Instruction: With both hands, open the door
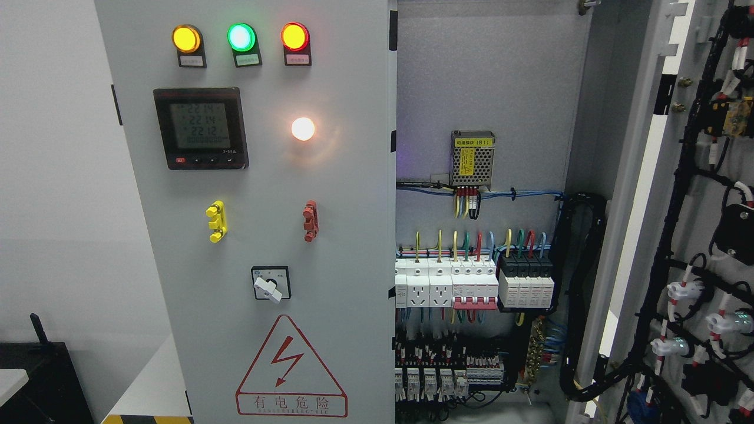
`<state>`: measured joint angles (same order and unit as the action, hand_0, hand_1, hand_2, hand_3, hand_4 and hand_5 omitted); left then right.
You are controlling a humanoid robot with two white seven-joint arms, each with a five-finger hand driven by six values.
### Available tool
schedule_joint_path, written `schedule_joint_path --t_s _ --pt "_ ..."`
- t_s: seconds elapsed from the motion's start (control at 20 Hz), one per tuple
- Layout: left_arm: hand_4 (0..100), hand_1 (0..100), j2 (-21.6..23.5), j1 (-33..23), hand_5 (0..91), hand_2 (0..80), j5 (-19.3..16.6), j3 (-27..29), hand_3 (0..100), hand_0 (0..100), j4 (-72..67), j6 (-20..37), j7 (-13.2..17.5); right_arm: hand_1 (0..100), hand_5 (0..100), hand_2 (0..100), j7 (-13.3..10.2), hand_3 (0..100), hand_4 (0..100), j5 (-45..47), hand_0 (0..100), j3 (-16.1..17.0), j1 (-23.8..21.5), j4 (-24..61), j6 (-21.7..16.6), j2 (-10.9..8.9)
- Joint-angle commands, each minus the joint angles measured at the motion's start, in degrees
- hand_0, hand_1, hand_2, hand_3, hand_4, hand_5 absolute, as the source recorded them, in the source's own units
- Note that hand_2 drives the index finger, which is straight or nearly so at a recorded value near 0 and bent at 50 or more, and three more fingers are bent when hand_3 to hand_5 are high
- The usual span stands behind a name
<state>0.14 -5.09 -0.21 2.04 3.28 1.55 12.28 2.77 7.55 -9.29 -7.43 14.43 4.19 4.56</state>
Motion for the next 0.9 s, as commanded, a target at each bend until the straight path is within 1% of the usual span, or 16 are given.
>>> schedule_joint_path --t_s 0.0,0.05,0.1,0.2,0.3,0.45,0.55,0.65,0.75,0.85 --pt "0 0 -1.63 -0.36 0.0 0.0 1.26 0.34 0 0 1.55 0.04 0.11 0 0 0 -0.22 0 0 0.18 38 2.34 -6.88 26.05 0.03 -5.27" --pt "0 0 -1.63 -0.36 0.0 0.0 1.62 0.34 0 0 1.55 0.04 0.11 0 0 0 -0.22 0 0 0.27 38 2.43 -8.37 29.92 0.03 -5.35" --pt "0 0 -1.63 -0.36 0.0 0.0 1.62 0.34 0 0 1.55 0.04 0.11 0 0 0 -0.22 0 0 0.27 38 2.43 -9.96 33.87 -0.06 -5.88" --pt "0 0 -1.63 -0.36 0.0 0.0 1.62 0.34 0 0 1.55 0.04 0.02 0 0 0 -0.22 0 0 0.36 38 3.13 -13.56 41.69 -0.23 -7.72" --pt "0 0 -1.72 -0.27 0.0 0.0 1.62 0.34 0 0 1.55 0.12 0.11 0 0 0 -0.13 0 0 0.36 38 4.01 -17.77 49.25 -0.32 -8.08" --pt "0 0 -1.72 -0.27 0.0 0.0 1.53 0.43 0 0 1.55 0.12 0.28 0 0 0 -0.13 0 0 0.36 38 3.75 -25.42 60.07 -1.19 -8.61" --pt "0 0 -1.72 -0.01 0.0 0.0 1.53 0.51 0 0 1.64 0.12 0.37 0 0 0 -0.13 0 0 0.36 38 3.75 -30.16 65.79 -3.65 -10.62" --pt "0 0 -1.89 0.34 0.0 0.0 1.53 0.60 0 0 1.72 0.04 0.46 0 0 0 -0.13 0 0 0.36 38 3.66 -33.95 70.71 -7.07 -12.55" --pt "0 0 -2.07 0.87 0.0 0.0 1.53 0.69 0 0 1.81 0.04 0.55 0 0 0 -0.13 0 0 0.45 38 3.57 -36.94 74.67 -9.45 -13.35" --pt "0 0 -2.07 0.96 0.0 0.0 1.53 0.69 0 0 1.90 0.04 0.55 0 0 0 -0.13 0 0 0.45 38 3.66 -40.01 78.98 -11.65 -14.84"
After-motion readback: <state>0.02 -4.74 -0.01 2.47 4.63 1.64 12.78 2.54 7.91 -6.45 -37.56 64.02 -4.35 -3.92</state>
